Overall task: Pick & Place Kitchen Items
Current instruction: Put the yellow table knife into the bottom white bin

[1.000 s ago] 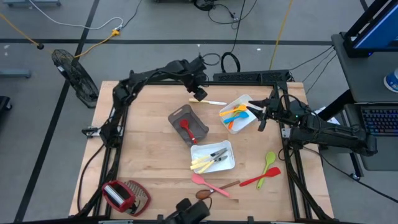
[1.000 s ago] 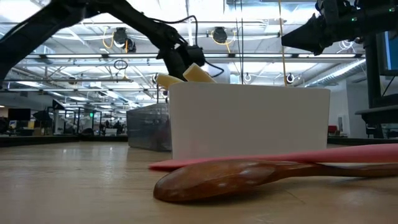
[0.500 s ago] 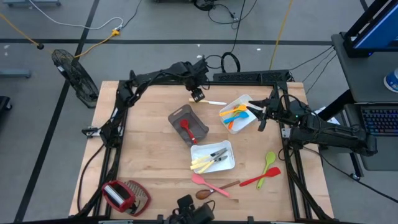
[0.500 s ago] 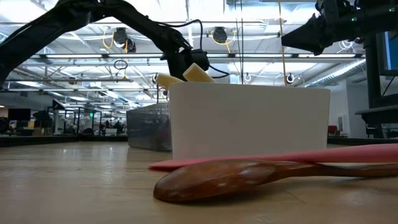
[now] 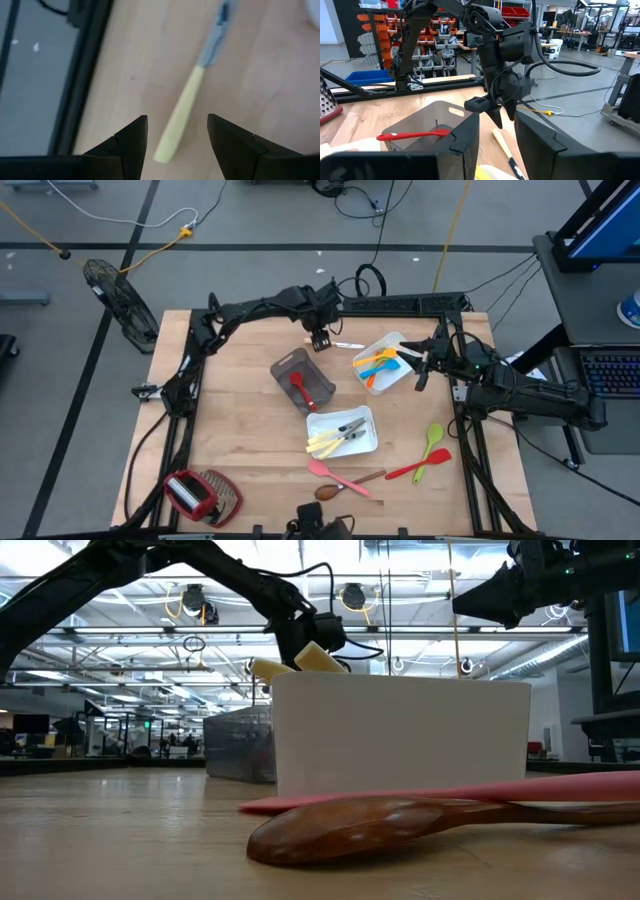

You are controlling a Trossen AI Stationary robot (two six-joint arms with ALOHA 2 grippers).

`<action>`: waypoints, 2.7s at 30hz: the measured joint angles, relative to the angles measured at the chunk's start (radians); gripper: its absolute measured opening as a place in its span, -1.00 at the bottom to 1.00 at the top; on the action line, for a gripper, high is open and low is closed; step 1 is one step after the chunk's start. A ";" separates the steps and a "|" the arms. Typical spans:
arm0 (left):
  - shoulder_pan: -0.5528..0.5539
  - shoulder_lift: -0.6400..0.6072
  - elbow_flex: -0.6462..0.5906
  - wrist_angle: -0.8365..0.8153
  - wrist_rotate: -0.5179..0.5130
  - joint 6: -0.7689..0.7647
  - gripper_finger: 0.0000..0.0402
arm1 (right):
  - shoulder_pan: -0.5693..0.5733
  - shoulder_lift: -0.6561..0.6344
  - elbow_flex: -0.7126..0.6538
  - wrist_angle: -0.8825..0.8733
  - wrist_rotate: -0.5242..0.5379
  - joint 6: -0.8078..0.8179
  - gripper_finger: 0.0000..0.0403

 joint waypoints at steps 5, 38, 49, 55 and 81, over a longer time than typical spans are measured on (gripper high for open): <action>-0.001 0.006 0.000 0.037 0.067 0.036 0.05 | 0.000 0.000 0.000 0.000 0.000 0.000 -0.42; 0.003 0.144 0.001 0.025 0.049 0.056 0.05 | 0.000 0.000 0.000 0.006 0.000 0.008 -0.42; 0.023 0.144 0.002 -0.014 0.100 0.044 -0.22 | 0.000 0.000 0.000 0.054 0.000 0.008 -0.42; 0.006 0.144 0.002 -0.017 0.066 0.082 -0.58 | 0.000 0.000 0.000 0.058 0.000 0.008 -0.42; 0.000 0.116 -0.001 -0.020 0.000 0.098 -0.68 | 0.000 0.000 0.000 0.058 0.000 0.009 -0.42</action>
